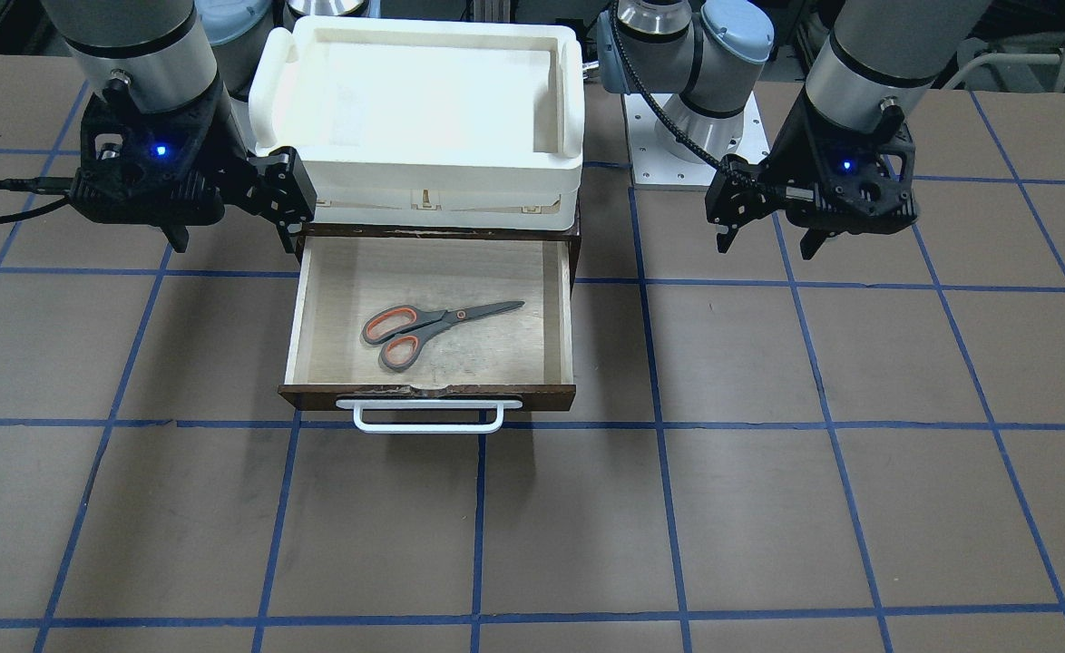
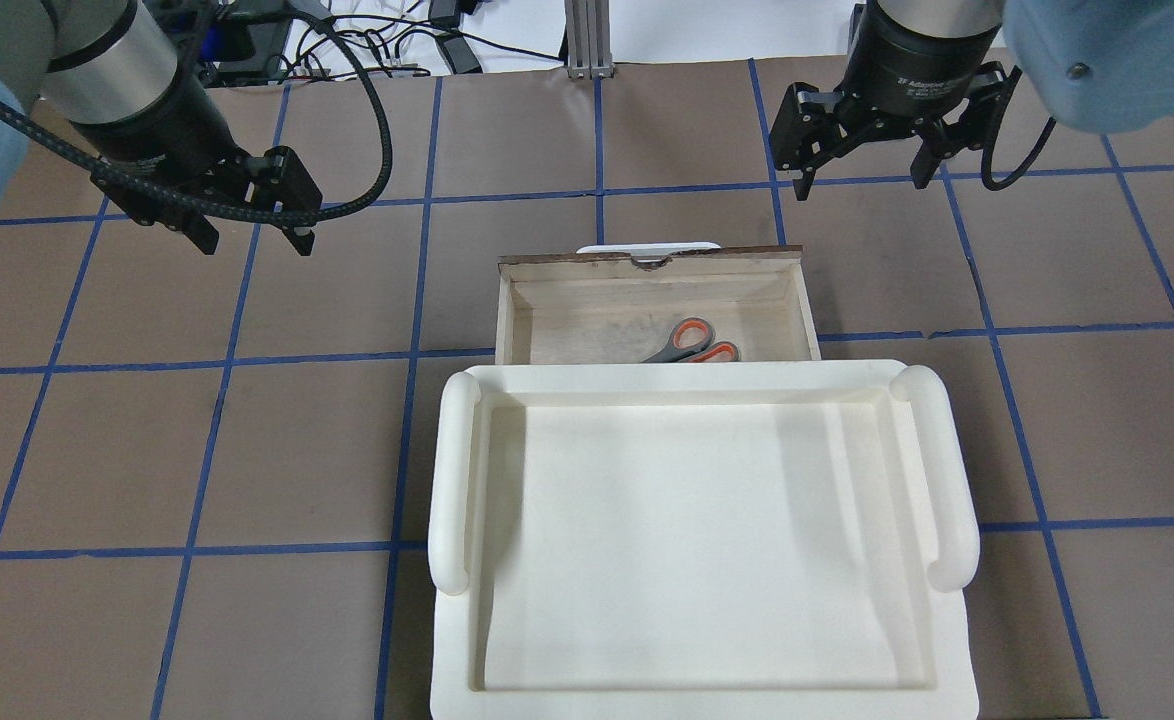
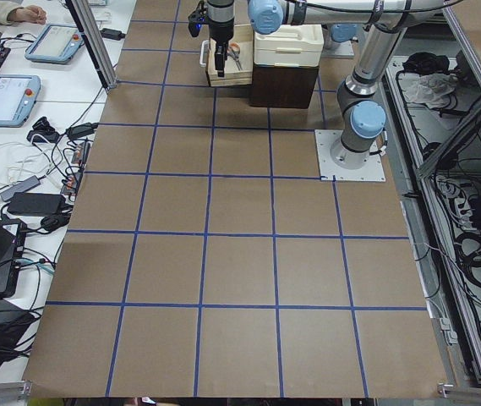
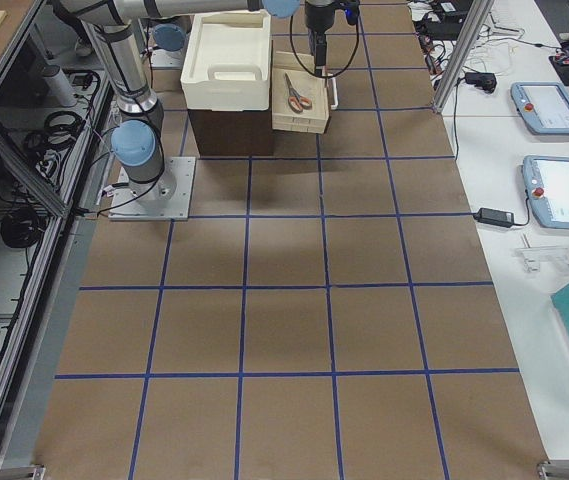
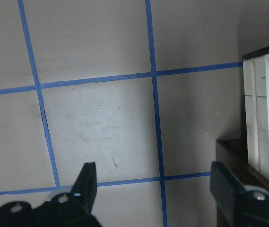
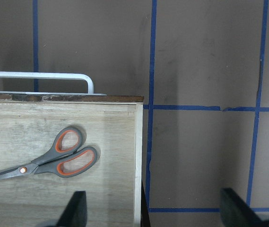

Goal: Place scissors in drawer with both arms

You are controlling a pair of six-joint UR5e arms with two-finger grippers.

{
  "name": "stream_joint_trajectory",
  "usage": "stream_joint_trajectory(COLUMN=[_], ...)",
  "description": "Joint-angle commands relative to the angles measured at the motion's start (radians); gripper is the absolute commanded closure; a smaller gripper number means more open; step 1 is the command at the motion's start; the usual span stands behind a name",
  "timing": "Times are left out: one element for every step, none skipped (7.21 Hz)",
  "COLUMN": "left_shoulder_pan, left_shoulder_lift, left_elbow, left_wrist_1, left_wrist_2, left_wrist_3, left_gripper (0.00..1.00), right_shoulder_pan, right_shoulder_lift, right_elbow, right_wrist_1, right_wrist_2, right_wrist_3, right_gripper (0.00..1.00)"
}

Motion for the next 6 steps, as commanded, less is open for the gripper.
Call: stream_joint_trajectory(left_shoulder_pan=[-0.008, -0.010, -0.013, -0.019, -0.033, -0.033], left_shoulder_lift=[0.013, 0.021, 0.036, 0.038, 0.042, 0.051], left_elbow=[0.001, 0.001, 0.001, 0.001, -0.002, -0.007], left_wrist_1=[-0.006, -0.006, -0.006, 0.003, 0.004, 0.004], left_wrist_2=[-0.009, 0.005, 0.006, 0.003, 0.008, 0.008], left_wrist_3=[-0.061, -0.060, -0.049, -0.060, -0.058, -0.058], left_gripper=[0.13, 0.12, 0.08, 0.04, 0.00, 0.00], right_shoulder_pan=[0.000, 0.000, 0.000, 0.000, 0.000, 0.000], right_shoulder_lift=[0.000, 0.000, 0.000, 0.000, 0.000, 0.000], right_elbow=[0.000, 0.000, 0.000, 0.000, 0.000, 0.000], right_wrist_1=[0.000, 0.000, 0.002, 0.003, 0.005, 0.005], right_wrist_2=[0.000, 0.000, 0.000, 0.000, 0.000, 0.000], right_wrist_3=[0.000, 0.000, 0.000, 0.000, 0.000, 0.000], right_gripper=[0.00, 0.00, 0.00, 0.00, 0.00, 0.00])
